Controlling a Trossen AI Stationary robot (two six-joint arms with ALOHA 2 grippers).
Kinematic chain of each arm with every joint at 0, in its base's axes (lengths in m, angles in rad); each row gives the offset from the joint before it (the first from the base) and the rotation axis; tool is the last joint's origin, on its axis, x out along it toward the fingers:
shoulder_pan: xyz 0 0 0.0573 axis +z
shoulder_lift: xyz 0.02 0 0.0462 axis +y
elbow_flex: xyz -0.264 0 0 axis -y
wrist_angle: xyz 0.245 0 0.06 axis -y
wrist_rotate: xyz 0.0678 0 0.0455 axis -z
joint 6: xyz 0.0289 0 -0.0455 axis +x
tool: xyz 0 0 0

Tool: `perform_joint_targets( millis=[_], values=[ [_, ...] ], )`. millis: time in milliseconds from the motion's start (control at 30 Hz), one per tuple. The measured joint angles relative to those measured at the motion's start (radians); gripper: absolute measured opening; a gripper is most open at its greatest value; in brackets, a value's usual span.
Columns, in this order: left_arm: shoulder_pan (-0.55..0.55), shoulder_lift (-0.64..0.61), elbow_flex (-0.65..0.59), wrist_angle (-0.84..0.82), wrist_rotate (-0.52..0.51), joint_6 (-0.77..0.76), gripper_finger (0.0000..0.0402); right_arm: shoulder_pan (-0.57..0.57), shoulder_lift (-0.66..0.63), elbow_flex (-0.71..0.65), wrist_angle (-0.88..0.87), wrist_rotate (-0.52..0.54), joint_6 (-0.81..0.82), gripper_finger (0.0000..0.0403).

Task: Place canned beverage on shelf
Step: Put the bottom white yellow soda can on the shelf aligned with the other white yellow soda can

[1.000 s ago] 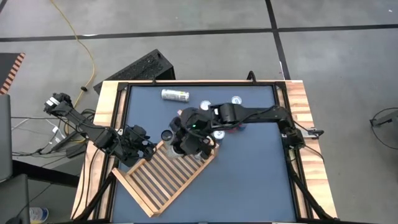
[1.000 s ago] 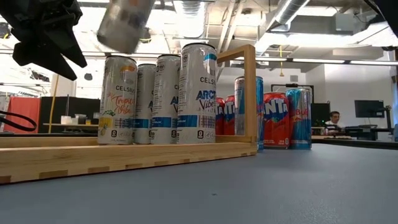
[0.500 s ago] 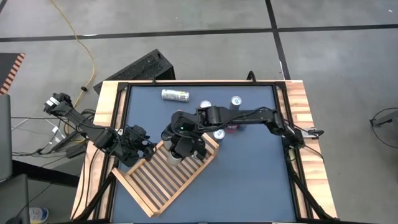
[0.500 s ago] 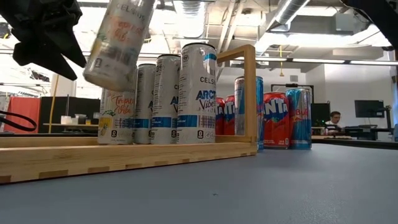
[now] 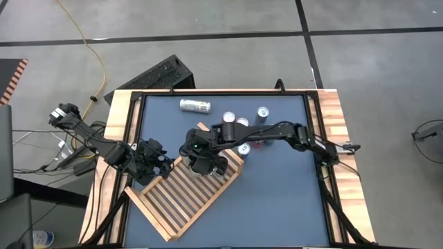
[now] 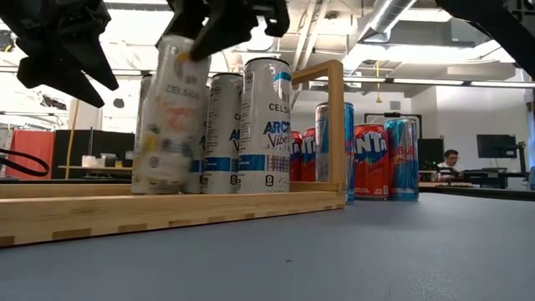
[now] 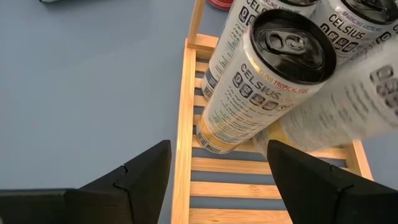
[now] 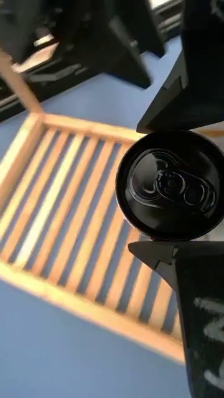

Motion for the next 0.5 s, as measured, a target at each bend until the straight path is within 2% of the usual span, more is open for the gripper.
perform_joint_targets(
  millis=[500],
  values=[
    [0.0,0.0,0.0,0.001,-0.002,-0.001,0.0253,-0.003,0.006,0.0,-0.038,0.018,-0.054,0.0179]
  ],
)
